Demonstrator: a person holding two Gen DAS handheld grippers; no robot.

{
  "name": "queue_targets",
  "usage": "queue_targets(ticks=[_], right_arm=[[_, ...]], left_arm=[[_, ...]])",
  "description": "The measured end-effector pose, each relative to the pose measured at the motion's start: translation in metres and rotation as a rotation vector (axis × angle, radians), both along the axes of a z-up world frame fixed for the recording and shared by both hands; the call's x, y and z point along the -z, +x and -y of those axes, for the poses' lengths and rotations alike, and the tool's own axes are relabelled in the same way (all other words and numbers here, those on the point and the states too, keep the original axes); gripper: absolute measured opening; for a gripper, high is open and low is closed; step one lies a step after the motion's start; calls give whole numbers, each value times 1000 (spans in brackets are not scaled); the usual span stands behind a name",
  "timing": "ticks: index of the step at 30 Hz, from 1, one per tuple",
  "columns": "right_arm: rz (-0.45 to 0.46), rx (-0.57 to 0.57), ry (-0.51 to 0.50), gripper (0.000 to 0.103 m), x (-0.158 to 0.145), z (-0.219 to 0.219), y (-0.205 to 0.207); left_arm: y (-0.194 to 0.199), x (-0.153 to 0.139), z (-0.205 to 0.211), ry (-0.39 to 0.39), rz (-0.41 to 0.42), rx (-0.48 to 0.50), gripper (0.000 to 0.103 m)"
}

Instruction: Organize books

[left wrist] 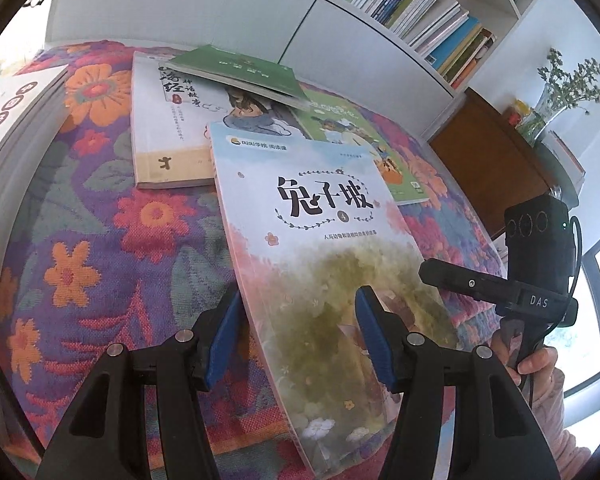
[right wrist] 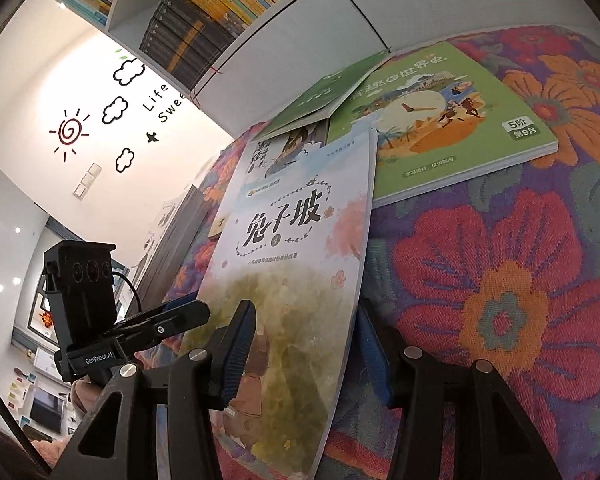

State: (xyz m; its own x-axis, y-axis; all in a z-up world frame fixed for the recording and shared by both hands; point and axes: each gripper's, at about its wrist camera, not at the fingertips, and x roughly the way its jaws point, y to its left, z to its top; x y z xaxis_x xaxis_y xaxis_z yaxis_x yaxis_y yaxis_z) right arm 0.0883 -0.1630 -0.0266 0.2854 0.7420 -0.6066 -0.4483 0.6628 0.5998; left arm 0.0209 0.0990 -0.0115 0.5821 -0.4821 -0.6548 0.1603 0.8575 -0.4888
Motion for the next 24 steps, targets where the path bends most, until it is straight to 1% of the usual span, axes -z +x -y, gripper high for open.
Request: queue_targets(ticks=[5, 10, 12, 14, 15, 16, 18, 19, 21, 24], right_arm=[[-10, -1, 17, 49, 1, 4, 1], [0, -3, 5, 49, 1, 3, 1], [6, -3, -5, 49, 0, 2, 1], [17, -4, -24, 49, -1, 0, -1], [22, -3, -31, 49, -2, -1, -1], [29, 0, -44, 47, -2, -2, -2], [50, 33, -101, 29, -3, -4, -4], [56, 45, -117, 27, -2, -4, -5], [49, 52, -112, 25, -1, -2, -4], [51, 54, -112, 25, -2, -1, -5]], left_arm=[[-1, 1, -3, -18, -1, 0, 56], [-2, 1, -2, -11, 1, -1, 55], [-2, 0, -2, 3, 0, -11, 50], [-3, 1, -4, 17, -5, -30, 38], [-3, 1, -5, 23, -9, -40, 34], [-2, 2, -8, 26, -13, -50, 30], [-2, 3, -12, 3, -21, -57, 28], [-2, 4, -13, 1, -22, -58, 28], [-2, 3, -11, 15, -17, -58, 28], [-3, 3, -10, 19, -15, -59, 28]])
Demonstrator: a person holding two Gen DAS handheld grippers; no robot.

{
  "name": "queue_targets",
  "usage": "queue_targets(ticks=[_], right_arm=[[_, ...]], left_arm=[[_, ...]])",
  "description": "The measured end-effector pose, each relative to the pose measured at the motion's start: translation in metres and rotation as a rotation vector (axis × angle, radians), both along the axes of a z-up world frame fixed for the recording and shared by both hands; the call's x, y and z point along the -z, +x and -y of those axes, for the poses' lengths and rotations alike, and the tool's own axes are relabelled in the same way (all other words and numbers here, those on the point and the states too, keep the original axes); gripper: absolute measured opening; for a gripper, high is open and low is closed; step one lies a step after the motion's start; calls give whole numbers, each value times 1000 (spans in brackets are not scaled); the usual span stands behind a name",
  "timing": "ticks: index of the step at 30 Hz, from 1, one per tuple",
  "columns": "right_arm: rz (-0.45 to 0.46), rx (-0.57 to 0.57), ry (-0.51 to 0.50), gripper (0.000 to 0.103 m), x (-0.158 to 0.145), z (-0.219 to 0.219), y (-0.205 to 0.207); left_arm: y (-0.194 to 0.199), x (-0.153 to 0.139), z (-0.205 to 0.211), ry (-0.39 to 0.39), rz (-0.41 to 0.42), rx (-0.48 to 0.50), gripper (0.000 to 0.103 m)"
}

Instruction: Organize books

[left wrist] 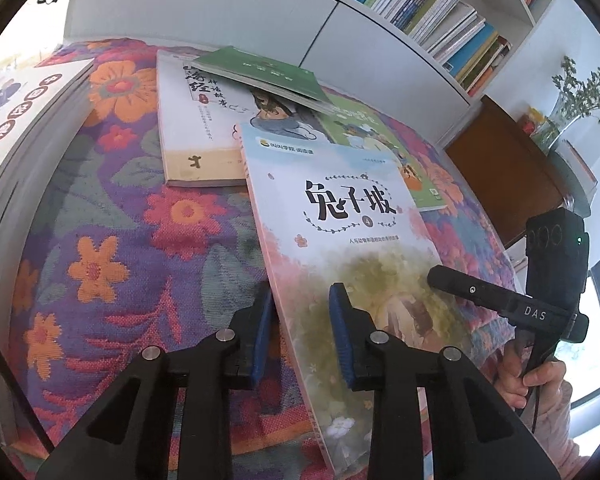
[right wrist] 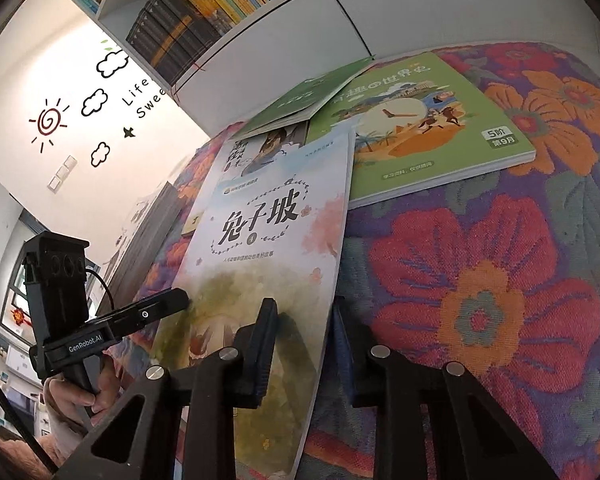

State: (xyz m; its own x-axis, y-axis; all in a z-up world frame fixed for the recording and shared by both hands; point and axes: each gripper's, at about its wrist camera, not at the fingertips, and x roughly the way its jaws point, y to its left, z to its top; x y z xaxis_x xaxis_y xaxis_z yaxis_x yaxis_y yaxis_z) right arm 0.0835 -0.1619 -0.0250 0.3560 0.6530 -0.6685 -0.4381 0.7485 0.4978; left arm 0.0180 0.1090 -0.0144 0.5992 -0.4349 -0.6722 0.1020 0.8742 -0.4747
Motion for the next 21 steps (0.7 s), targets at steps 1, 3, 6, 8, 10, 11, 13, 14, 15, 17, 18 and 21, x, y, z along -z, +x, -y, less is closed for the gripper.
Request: queue_targets(ticks=[1, 3, 6, 8, 10, 11, 13, 14, 15, 17, 18, 21], right_arm=[[4, 0, -4, 25, 0, 0, -1], [6, 0, -5, 25, 0, 0, -1], [2, 1, 3, 25, -1, 0, -1], [-2, 3, 11, 25, 0, 1, -1], [-4, 4, 15, 25, 0, 2, -1], [-5, 4, 15, 25, 0, 2, -1], [-5, 5, 16, 25, 0, 2, -1], [-5, 5, 16, 25, 0, 2, -1], [-5, 5, 16, 25, 0, 2, -1], [-6, 5, 17, 25, 0, 2, 0], [-6, 5, 19, 25, 1, 3, 0], [-6, 6, 19, 25, 1, 4, 0]], left_arm=[[0, 0, 0, -5, -1, 0, 28], [0, 0, 1, -5, -1, 0, 28], [0, 0, 1, 8, 3, 3, 28], [0, 0, 0, 5, 3, 4, 28], [1, 0, -1, 2, 3, 4, 28], [1, 0, -1, 4, 3, 4, 28], [0, 0, -1, 3, 3, 4, 28], [0, 0, -1, 3, 3, 4, 28], [0, 0, -1, 3, 3, 4, 28], [0, 0, -1, 5, 3, 4, 28], [0, 0, -1, 5, 3, 4, 28], [0, 0, 0, 5, 3, 4, 28]])
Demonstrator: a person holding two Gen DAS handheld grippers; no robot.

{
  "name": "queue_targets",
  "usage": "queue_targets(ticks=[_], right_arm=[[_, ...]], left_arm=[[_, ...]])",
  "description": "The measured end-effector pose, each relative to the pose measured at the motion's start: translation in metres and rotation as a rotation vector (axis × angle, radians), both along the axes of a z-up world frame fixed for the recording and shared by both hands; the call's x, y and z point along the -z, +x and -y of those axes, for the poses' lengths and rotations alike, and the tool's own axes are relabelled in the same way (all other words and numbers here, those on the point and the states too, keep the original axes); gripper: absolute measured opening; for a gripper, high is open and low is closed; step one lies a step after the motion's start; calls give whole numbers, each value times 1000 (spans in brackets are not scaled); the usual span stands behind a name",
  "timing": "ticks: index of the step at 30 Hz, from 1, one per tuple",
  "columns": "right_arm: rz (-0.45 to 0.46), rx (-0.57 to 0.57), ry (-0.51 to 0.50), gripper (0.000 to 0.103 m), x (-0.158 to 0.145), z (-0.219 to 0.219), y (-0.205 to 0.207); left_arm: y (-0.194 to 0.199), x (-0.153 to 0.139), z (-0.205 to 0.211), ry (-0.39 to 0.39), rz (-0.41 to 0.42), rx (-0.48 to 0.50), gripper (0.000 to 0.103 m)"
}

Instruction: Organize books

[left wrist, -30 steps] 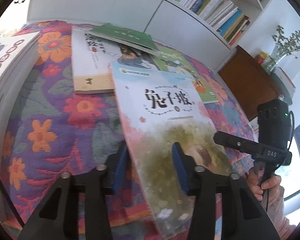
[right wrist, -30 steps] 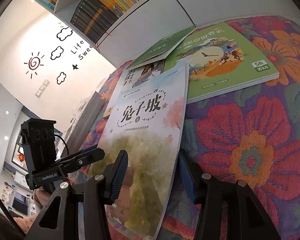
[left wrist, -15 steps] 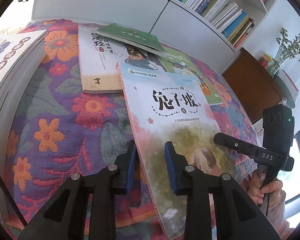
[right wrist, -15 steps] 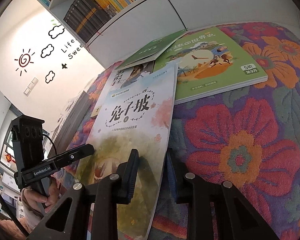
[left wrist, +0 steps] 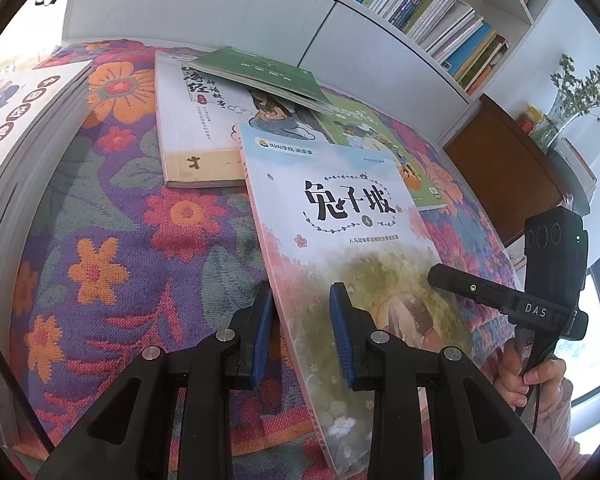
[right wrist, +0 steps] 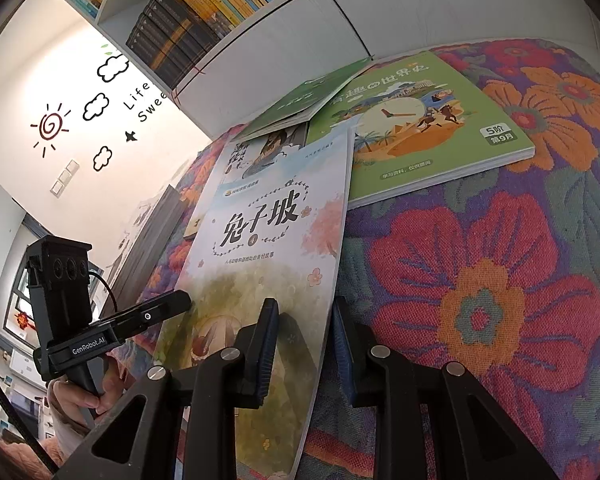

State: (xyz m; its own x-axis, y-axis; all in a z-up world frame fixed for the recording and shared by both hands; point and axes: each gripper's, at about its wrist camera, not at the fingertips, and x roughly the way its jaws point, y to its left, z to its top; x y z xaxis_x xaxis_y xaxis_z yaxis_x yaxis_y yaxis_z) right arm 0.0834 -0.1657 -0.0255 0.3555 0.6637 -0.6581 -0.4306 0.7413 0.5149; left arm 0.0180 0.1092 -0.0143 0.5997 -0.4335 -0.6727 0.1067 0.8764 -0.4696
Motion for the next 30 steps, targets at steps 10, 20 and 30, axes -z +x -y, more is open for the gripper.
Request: queue_targets(ticks=[10, 20, 30], right_arm=[[101, 3, -59, 22, -20, -11, -16], [228, -49, -126, 22, -37, -28, -36], [348, -117, -188, 22, -49, -49, -60]], left_arm=[[0, -6, -1, 2, -22, 5, 26], [-9, -23, -13, -45, 33, 2, 26], [-15, -42, -23, -64, 93, 23, 26]])
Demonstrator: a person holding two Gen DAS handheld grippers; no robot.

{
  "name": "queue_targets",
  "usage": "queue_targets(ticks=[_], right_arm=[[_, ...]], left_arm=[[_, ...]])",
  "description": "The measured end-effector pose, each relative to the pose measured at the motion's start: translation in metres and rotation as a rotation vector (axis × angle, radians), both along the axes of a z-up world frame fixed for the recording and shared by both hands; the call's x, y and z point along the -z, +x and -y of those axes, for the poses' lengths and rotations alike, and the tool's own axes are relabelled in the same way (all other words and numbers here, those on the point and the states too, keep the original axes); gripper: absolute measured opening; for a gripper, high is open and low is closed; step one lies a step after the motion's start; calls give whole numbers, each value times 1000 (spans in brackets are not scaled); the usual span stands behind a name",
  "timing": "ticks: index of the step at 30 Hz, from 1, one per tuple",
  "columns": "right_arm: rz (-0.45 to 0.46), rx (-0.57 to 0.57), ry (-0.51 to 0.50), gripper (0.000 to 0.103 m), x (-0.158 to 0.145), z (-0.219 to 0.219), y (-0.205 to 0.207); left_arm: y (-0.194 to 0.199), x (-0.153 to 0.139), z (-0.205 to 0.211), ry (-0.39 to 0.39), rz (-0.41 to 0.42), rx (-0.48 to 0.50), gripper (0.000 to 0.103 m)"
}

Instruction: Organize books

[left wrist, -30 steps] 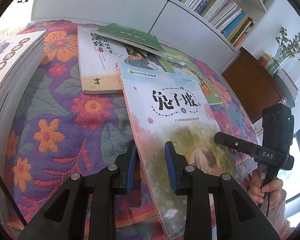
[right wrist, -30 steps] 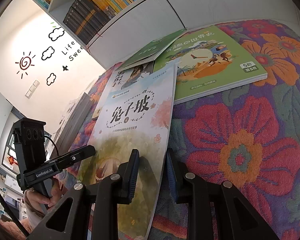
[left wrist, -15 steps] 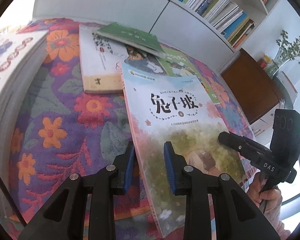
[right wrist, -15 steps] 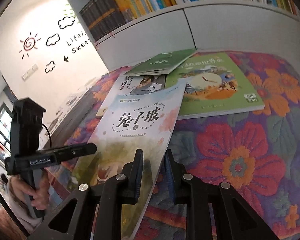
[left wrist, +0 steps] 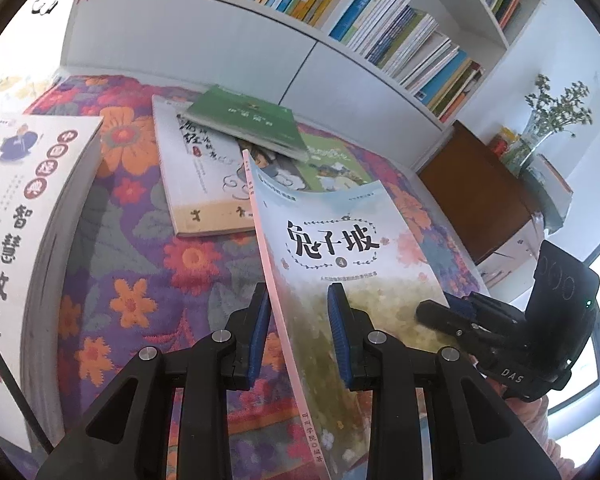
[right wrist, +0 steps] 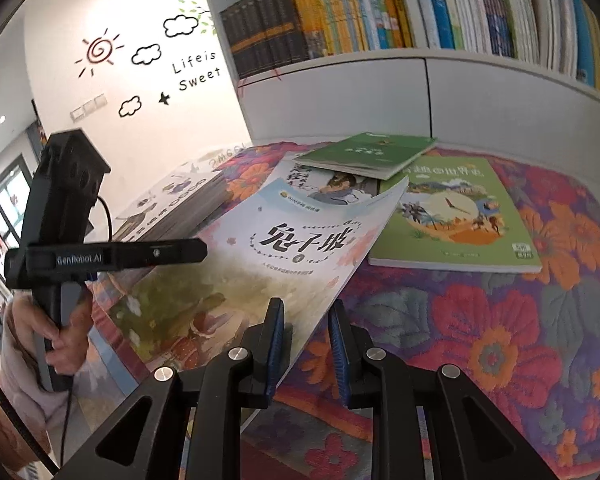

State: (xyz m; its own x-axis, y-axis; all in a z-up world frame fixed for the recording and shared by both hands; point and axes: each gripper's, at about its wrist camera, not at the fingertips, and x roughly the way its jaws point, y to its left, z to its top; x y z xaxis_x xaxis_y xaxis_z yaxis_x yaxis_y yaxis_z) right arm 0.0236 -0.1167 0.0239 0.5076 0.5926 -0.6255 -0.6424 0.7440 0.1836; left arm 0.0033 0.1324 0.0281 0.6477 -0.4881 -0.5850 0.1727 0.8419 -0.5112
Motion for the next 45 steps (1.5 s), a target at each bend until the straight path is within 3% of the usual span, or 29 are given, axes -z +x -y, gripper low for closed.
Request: queue_targets(ticks=[6, 18, 29, 36, 45], right_arm=[[1, -12, 31, 22, -12, 1, -10], [98, -41, 26, 22, -60, -32, -43], [144, -112, 53, 22, -104, -107, -50], [134, -183, 48, 22, -101, -179, -43], [56, -236, 18, 22, -63, -247, -23]], left_arm=[[-12, -18, -6, -1, 43, 19, 26], [-32, -54, -42, -8, 88, -16, 26], [-44, -97, -116, 35, 136, -96, 26], [-49, -86, -181, 57, 109, -158, 26], [-40, -47, -232, 79, 45, -198, 27]])
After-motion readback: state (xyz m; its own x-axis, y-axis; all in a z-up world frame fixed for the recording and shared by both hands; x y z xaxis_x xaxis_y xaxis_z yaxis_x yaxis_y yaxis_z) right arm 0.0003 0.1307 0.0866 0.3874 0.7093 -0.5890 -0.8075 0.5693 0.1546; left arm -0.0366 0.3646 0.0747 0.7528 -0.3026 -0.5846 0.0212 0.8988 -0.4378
